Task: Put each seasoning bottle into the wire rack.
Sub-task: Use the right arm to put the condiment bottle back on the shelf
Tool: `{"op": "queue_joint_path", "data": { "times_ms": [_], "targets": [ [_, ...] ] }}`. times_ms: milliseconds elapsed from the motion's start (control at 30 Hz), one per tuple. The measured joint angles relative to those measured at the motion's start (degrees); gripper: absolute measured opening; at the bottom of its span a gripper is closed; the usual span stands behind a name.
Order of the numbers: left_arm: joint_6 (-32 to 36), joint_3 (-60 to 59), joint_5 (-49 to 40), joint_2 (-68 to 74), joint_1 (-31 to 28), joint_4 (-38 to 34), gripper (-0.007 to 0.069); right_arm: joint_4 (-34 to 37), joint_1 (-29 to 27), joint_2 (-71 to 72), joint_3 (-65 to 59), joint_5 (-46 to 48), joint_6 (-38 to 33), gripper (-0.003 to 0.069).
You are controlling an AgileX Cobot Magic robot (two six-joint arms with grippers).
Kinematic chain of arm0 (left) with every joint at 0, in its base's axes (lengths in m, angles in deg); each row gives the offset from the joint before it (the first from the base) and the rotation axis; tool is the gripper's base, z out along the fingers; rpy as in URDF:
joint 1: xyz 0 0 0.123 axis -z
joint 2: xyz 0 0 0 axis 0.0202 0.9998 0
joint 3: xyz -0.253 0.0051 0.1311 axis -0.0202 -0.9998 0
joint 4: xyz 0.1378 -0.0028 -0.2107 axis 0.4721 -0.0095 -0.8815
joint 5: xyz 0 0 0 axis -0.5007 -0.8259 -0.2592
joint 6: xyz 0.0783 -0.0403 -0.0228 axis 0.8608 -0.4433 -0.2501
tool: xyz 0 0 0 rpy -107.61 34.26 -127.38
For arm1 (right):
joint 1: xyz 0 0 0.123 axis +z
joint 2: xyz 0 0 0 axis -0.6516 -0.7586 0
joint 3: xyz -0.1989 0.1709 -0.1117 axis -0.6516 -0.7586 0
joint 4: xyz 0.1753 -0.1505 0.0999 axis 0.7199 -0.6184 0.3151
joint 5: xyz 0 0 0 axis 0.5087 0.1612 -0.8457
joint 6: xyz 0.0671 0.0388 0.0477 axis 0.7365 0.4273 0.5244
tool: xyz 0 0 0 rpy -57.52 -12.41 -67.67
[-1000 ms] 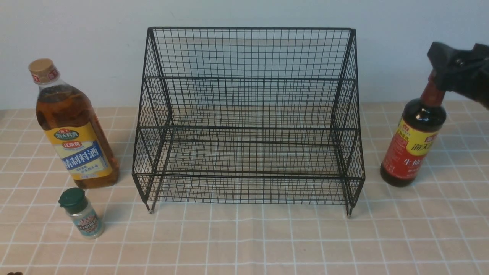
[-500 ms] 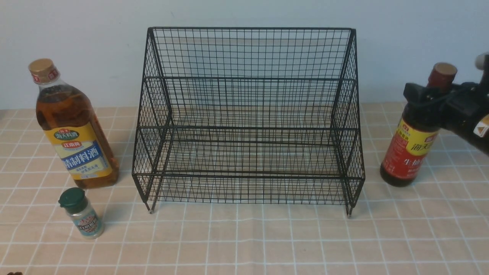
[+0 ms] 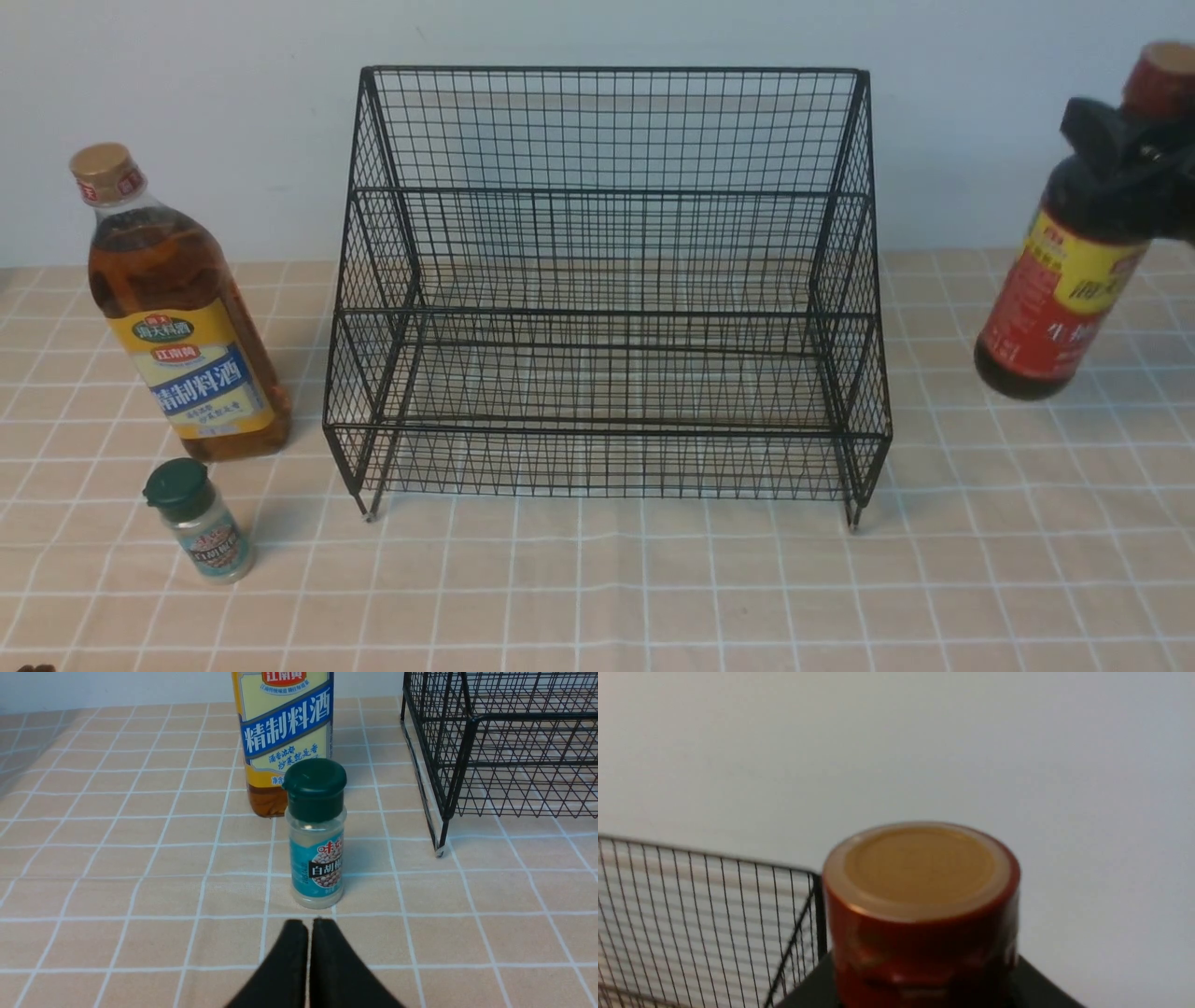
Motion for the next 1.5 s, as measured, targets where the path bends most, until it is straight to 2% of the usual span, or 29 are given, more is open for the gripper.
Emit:
{"op": "queue_joint_path", "data": {
  "times_ms": [167, 367, 500, 633, 800, 1267, 1467, 1500],
  "targets": [
    [0.0, 0.0, 0.0, 0.0, 0.0, 0.0, -0.0007, -5.7, 0.0, 5.1, 2.7, 1.0, 4.9, 0.0268],
    [0.0, 0.0, 0.0, 0.0, 0.0, 0.0, -0.0007, -24.3, 3.3, 7.3, 12.9, 0.1, 24.5, 0.0268],
    [0.0, 0.0, 0.0, 0.0, 0.0, 0.0, -0.0007, -34.6, 8.8, 5.7, 19.3, -2.3, 35.0, 0.0268],
    [0.0, 0.0, 0.0, 0.0, 0.0, 0.0, -0.0007, -38.1, 12.8, 1.5, 23.6, -3.4, 37.8, 0.0268],
    [0.0, 0.0, 0.0, 0.0, 0.0, 0.0, -0.0007, -39.0, 15.9, -7.1, 27.2, -0.9, 38.2, 0.0268],
    [0.0, 0.0, 0.0, 0.0, 0.0, 0.0, -0.0007, -40.6, 16.1, -18.3, 28.0, 5.4, 39.7, 0.0265],
    [0.0, 0.0, 0.0, 0.0, 0.0, 0.0, -0.0007, -50.8, 16.1, -18.7, 28.2, 6.6, 48.2, 0.0266],
    [0.0, 0.0, 0.0, 0.0, 0.0, 0.0, -0.0007, -54.7, 16.1, -19.0, 28.4, 6.6, 51.5, 0.0266]
  ]
}}
